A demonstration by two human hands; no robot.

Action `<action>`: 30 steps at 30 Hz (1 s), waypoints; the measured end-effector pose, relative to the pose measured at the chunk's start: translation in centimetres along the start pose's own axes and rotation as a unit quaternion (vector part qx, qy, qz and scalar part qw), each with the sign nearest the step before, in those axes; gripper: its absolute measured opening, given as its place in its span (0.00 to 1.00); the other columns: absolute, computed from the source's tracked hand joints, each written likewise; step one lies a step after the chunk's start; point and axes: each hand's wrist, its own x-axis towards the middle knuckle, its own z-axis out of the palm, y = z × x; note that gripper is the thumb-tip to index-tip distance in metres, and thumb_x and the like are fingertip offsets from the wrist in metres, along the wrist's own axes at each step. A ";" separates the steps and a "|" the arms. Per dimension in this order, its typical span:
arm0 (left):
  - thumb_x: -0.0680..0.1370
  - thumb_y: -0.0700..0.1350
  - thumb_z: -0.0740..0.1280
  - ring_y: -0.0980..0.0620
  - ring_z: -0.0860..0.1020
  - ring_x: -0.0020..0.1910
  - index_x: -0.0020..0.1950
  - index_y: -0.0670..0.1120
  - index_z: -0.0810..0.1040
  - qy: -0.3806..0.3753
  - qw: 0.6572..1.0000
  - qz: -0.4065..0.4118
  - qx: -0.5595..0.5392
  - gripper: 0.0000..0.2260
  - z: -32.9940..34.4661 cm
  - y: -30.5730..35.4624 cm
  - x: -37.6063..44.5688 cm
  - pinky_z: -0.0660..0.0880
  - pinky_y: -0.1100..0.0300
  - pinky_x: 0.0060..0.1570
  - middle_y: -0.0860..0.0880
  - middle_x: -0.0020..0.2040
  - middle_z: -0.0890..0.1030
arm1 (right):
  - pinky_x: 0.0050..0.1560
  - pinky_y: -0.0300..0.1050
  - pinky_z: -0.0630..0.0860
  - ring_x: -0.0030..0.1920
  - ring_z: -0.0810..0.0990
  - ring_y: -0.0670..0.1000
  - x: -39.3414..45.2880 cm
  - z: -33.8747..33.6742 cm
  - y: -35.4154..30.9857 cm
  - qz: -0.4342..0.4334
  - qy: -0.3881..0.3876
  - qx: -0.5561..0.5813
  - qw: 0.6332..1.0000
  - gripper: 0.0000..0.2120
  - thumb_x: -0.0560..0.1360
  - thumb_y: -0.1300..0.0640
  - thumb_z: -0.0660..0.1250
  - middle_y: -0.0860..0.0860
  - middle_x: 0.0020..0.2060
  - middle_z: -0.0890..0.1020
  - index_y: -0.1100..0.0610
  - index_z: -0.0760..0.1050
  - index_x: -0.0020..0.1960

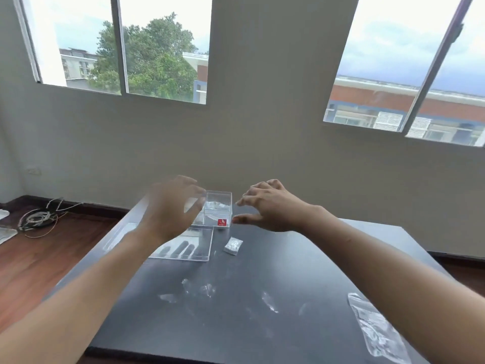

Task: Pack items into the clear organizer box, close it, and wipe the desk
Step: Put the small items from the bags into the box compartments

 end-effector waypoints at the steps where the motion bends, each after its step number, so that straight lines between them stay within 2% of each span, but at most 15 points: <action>1: 0.80 0.60 0.60 0.52 0.78 0.60 0.58 0.59 0.81 -0.015 1.000 0.016 -0.010 0.14 -0.2 1.0 -0.3 0.61 0.50 0.61 0.57 0.61 0.77 | 0.75 0.54 0.55 0.73 0.66 0.52 -1.4 -0.3 0.7 0.007 -0.006 0.001 1.000 0.33 0.77 0.26 0.50 0.48 0.68 0.76 0.45 0.73 0.71; 4: 0.79 0.61 0.60 0.54 0.77 0.60 0.60 0.59 0.80 -0.074 0.995 0.059 -0.037 0.15 -0.2 4.1 -1.1 0.63 0.51 0.59 0.60 0.61 0.77 | 0.75 0.53 0.56 0.73 0.66 0.51 -5.7 -0.7 2.5 0.036 -0.031 0.014 0.999 0.33 0.77 0.27 0.52 0.47 0.69 0.75 0.45 0.72 0.72; 6: 0.78 0.64 0.58 0.56 0.79 0.57 0.61 0.59 0.79 -0.116 0.989 0.075 -0.044 0.18 0.2 5.8 -1.8 0.65 0.52 0.59 0.61 0.60 0.77 | 0.74 0.53 0.58 0.72 0.67 0.51 -8.7 -0.5 3.5 0.059 -0.048 0.033 0.997 0.32 0.77 0.27 0.54 0.46 0.68 0.75 0.44 0.72 0.72; 9: 0.75 0.66 0.60 0.57 0.81 0.54 0.65 0.59 0.76 -0.157 0.985 0.061 -0.045 0.23 0.5 7.8 -2.2 0.71 0.49 0.59 0.60 0.59 0.79 | 0.70 0.53 0.64 0.70 0.70 0.49 -13.0 0.2 4.9 0.087 -0.080 0.054 0.991 0.27 0.76 0.29 0.58 0.45 0.66 0.75 0.43 0.72 0.69; 12: 0.76 0.63 0.66 0.52 0.80 0.61 0.72 0.57 0.71 -0.192 0.980 0.051 -0.015 0.25 0.7 9.6 -2.2 0.71 0.49 0.62 0.56 0.63 0.80 | 0.61 0.47 0.70 0.63 0.74 0.49 -16.8 0.4 5.8 0.110 -0.128 0.078 0.983 0.24 0.76 0.33 0.65 0.44 0.63 0.76 0.44 0.73 0.66; 14: 0.77 0.62 0.67 0.50 0.78 0.64 0.75 0.57 0.68 -0.226 0.973 0.043 0.022 0.28 0.9 10.6 -2.0 0.69 0.48 0.64 0.55 0.67 0.78 | 0.55 0.44 0.72 0.56 0.75 0.47 -18.7 0.4 6.5 0.129 -0.153 0.103 0.974 0.24 0.73 0.34 0.69 0.45 0.59 0.78 0.46 0.74 0.63; 16: 0.77 0.62 0.66 0.49 0.77 0.66 0.76 0.57 0.66 -0.250 0.966 0.032 0.053 0.28 1.4 11.3 -1.9 0.68 0.48 0.65 0.53 0.69 0.77 | 0.53 0.44 0.74 0.51 0.74 0.44 -20.1 0.5 7.0 0.149 -0.169 0.119 0.967 0.26 0.69 0.33 0.73 0.44 0.55 0.78 0.46 0.75 0.60; 20: 0.79 0.60 0.64 0.48 0.76 0.67 0.74 0.56 0.70 -0.268 0.958 0.005 0.099 0.24 2.5 11.9 -2.1 0.69 0.51 0.64 0.52 0.68 0.78 | 0.51 0.45 0.76 0.47 0.74 0.37 -21.9 0.4 7.0 0.179 -0.211 0.140 0.951 0.32 0.60 0.32 0.79 0.41 0.51 0.79 0.44 0.74 0.58; 22: 0.80 0.57 0.64 0.47 0.77 0.66 0.72 0.54 0.72 -0.267 0.959 -0.016 0.090 0.21 3.0 11.7 -2.2 0.71 0.51 0.63 0.51 0.65 0.80 | 0.45 0.42 0.75 0.46 0.75 0.38 -22.5 0.3 6.6 0.187 -0.238 0.143 0.942 0.33 0.58 0.33 0.80 0.41 0.50 0.80 0.44 0.74 0.57; 25: 0.79 0.51 0.67 0.44 0.78 0.63 0.69 0.50 0.75 -0.265 0.962 -0.045 0.040 0.18 3.6 11.1 -2.0 0.74 0.51 0.60 0.48 0.62 0.81 | 0.39 0.40 0.71 0.45 0.77 0.39 -22.8 0.6 6.0 0.184 -0.252 0.145 0.939 0.32 0.58 0.36 0.83 0.43 0.48 0.82 0.45 0.75 0.56; 30: 0.77 0.43 0.65 0.43 0.79 0.61 0.67 0.49 0.77 -0.251 0.966 -0.028 0.053 0.18 3.6 10.9 -1.9 0.73 0.52 0.56 0.48 0.57 0.84 | 0.38 0.40 0.71 0.40 0.79 0.42 -22.5 0.8 5.6 0.198 -0.245 0.181 0.932 0.27 0.61 0.42 0.83 0.42 0.40 0.81 0.47 0.76 0.55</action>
